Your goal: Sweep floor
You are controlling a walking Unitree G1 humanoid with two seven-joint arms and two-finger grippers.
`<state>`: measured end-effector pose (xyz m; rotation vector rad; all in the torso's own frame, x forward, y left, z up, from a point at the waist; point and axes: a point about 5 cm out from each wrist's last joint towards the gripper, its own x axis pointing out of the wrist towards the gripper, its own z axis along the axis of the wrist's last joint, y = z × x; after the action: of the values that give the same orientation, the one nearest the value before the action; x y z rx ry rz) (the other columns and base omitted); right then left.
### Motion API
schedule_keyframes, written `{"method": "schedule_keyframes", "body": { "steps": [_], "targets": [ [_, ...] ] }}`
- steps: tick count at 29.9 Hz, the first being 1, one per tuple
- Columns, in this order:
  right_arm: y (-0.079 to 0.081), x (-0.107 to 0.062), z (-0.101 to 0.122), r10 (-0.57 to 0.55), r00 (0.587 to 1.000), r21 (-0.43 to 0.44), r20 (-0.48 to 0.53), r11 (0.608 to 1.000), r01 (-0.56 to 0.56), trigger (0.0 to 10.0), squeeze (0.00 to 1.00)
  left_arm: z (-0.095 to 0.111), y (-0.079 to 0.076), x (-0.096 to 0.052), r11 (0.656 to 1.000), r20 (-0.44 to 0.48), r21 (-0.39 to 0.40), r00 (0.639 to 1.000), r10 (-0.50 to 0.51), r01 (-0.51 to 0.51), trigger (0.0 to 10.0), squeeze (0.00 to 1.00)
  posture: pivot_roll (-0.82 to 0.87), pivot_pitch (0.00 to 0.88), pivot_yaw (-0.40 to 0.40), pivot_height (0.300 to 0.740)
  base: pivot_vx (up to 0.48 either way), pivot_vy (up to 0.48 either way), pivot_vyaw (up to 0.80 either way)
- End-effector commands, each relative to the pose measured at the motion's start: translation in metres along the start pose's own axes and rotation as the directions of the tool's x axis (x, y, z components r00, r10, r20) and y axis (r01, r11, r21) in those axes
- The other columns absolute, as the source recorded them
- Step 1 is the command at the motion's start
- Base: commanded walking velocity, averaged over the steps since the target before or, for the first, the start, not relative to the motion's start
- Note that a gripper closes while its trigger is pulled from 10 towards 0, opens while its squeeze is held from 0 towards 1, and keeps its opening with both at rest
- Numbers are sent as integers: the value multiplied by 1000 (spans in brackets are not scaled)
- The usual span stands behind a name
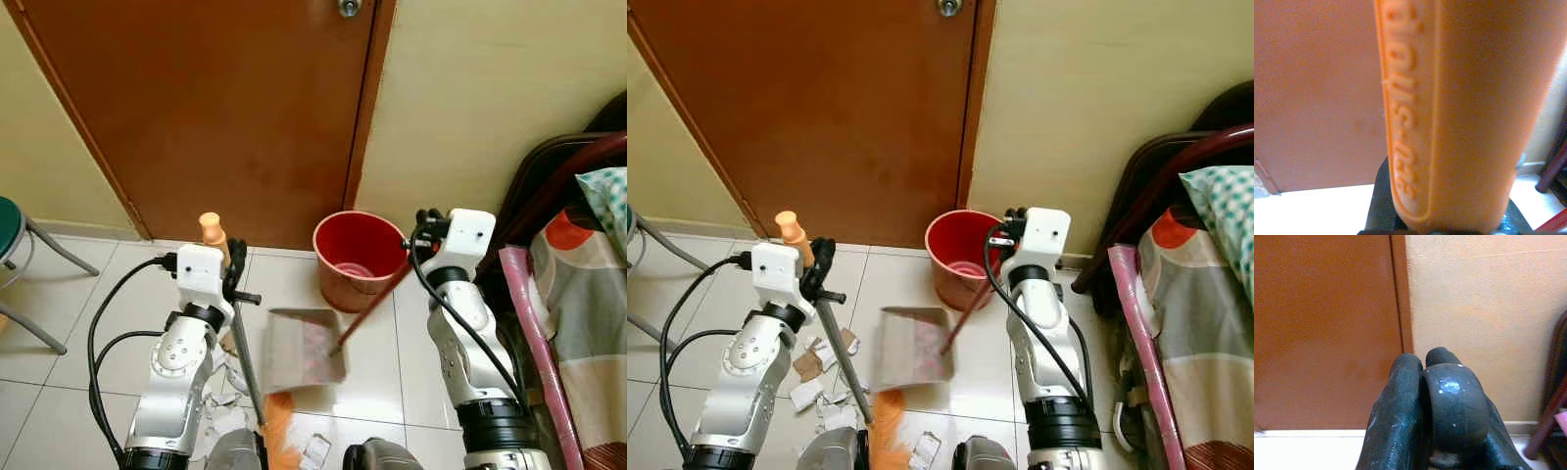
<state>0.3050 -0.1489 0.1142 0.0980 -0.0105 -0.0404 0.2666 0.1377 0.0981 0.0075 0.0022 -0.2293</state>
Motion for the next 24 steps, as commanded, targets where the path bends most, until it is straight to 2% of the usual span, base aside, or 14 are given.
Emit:
{"method": "schedule_keyframes", "body": {
  "steps": [1,6,8,13,18,24],
  "targets": [
    [-3,-3,-5,-14,1000,-43,-12,999,13,10000,0,11,-4,2,1000,48,24,999,-16,15,10000,0,-32,28,-13,740,0,0,0],
    [-20,-4,-7,-95,996,-134,-3,987,93,10000,0,6,-8,1,1000,35,9,999,-19,19,10000,0,-38,2,-15,740,0,0,0],
    [-28,-6,-10,-131,991,-132,-11,983,128,10000,0,5,-9,0,1000,35,8,999,-18,18,10000,0,-39,0,-15,740,0,0,0],
    [-46,-10,-8,-203,979,-210,14,957,201,10000,0,8,-9,2,1000,51,16,999,-13,13,10000,0,-41,0,-14,740,0,0,0],
    [-50,-8,-5,-208,978,-202,29,957,209,10000,0,10,-9,7,1000,56,17,998,-16,15,10000,0,-51,0,-8,740,0,0,0],
    [-51,-8,-11,-214,977,-213,14,954,212,10000,0,9,-11,7,999,56,29,998,-25,24,10000,0,-52,0,-7,740,0,0,0]
  ]
}}
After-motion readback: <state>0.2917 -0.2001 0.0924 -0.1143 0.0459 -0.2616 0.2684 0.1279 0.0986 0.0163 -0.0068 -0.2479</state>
